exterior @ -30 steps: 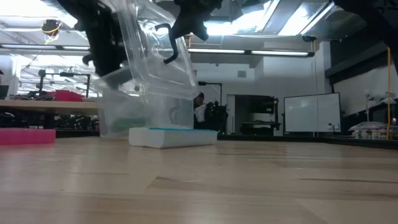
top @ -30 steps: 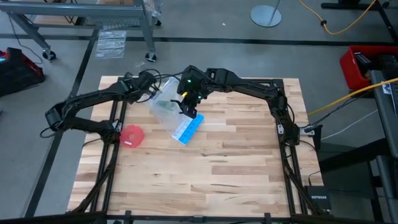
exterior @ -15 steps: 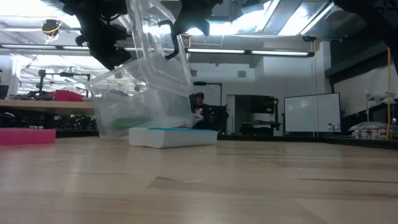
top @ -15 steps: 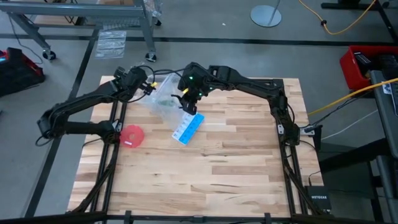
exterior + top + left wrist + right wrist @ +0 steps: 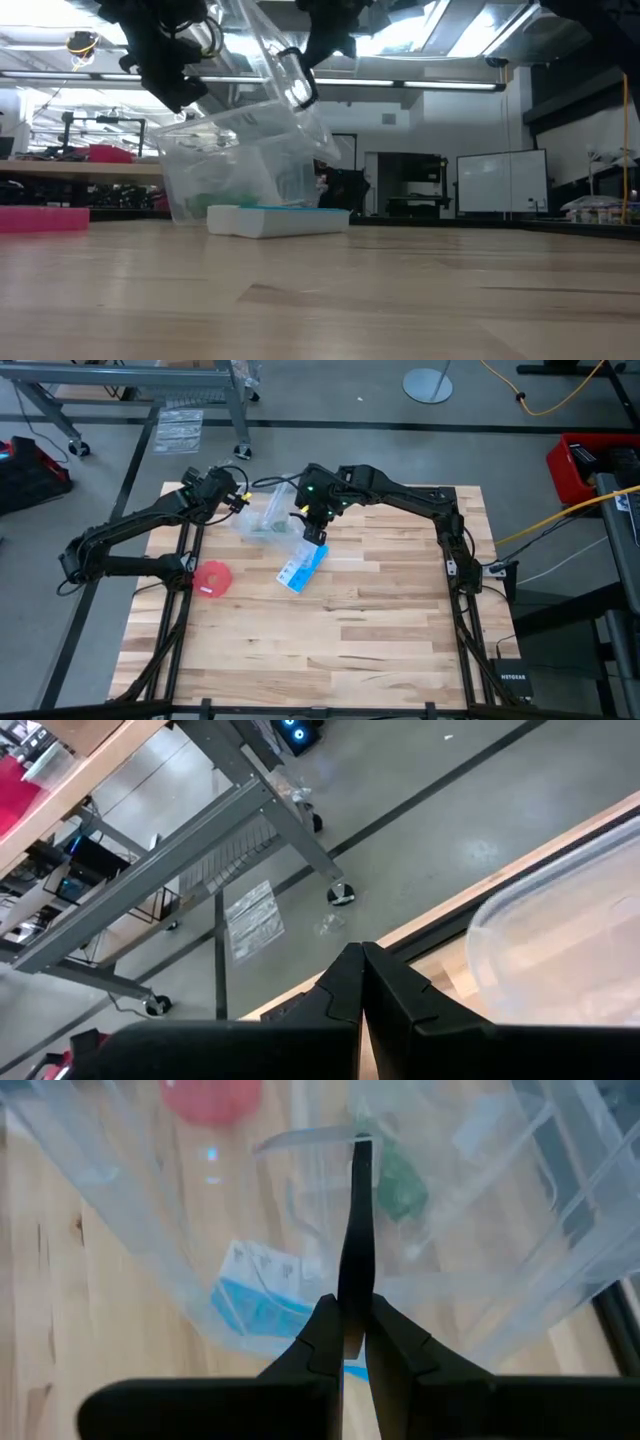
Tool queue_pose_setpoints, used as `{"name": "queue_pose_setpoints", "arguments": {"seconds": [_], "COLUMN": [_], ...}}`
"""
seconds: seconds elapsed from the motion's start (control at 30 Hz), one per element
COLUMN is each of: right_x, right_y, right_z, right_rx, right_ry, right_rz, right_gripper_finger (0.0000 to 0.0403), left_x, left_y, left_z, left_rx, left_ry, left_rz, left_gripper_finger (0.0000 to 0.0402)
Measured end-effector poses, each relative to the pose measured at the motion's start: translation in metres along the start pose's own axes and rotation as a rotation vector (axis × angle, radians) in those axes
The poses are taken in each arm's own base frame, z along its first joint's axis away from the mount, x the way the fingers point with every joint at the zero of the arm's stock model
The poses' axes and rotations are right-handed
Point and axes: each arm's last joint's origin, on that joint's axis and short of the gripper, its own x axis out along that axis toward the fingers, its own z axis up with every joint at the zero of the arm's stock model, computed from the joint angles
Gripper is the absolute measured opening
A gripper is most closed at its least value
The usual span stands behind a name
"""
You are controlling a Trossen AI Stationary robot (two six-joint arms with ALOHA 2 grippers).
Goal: Roll bandage
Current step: Close the transparent container
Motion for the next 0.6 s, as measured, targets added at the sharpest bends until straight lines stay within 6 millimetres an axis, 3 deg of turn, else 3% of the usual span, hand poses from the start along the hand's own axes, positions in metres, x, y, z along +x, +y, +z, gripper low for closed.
{"name": "queue_pose_setpoints", "arguments": {"seconds": [0.6], "right_x": [-0.009], "right_y": [-0.001], "right_z": [-0.017], "right_rx": [0.012], "right_ry": [0.166], "right_rz": [-0.057], "right_gripper_finger": [0.0026], "left_x": [0.011], "left_y": [0.012], "left_z": [-0.010], "left_rx": [-0.018], "left_ry": [0.111], "left_rz": [0.031], "left_gripper_finger": [0.0000]}}
